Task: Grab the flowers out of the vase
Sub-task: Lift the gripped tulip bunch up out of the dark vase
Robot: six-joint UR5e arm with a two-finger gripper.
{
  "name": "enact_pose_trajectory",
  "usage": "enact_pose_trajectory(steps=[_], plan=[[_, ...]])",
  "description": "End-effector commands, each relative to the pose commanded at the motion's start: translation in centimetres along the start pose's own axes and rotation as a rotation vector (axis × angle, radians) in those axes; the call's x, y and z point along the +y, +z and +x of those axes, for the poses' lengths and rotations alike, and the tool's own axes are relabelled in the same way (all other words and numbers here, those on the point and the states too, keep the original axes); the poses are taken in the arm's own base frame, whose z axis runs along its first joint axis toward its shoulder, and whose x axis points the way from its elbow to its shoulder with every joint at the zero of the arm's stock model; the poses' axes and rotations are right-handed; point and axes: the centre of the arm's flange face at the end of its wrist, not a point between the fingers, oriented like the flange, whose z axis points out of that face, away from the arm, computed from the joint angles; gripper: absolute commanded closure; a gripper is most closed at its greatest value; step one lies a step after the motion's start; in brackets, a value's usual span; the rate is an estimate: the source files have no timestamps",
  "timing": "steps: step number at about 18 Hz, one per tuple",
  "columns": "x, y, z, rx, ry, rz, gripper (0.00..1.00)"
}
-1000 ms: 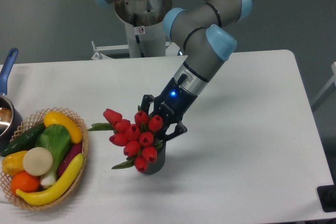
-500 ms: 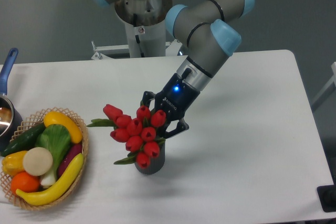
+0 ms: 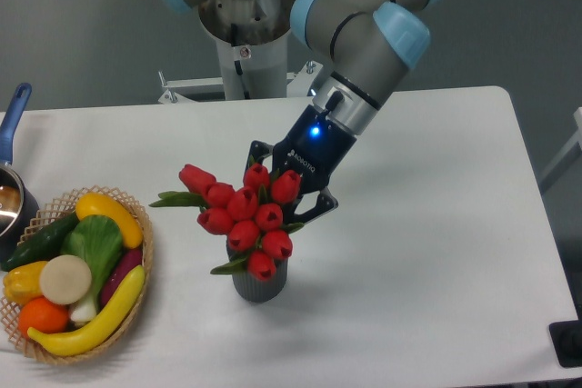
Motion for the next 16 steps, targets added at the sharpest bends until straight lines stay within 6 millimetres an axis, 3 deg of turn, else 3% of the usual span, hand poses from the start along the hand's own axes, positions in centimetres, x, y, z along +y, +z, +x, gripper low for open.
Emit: enact_pose_trajectory(steps=[7,16], plan=[[-2.6,-1.8,1.7,-0.007,0.005,0.043,0.59],[-5.6,-3.8,2.1,-0.041,-0.015,0.062,0.59]])
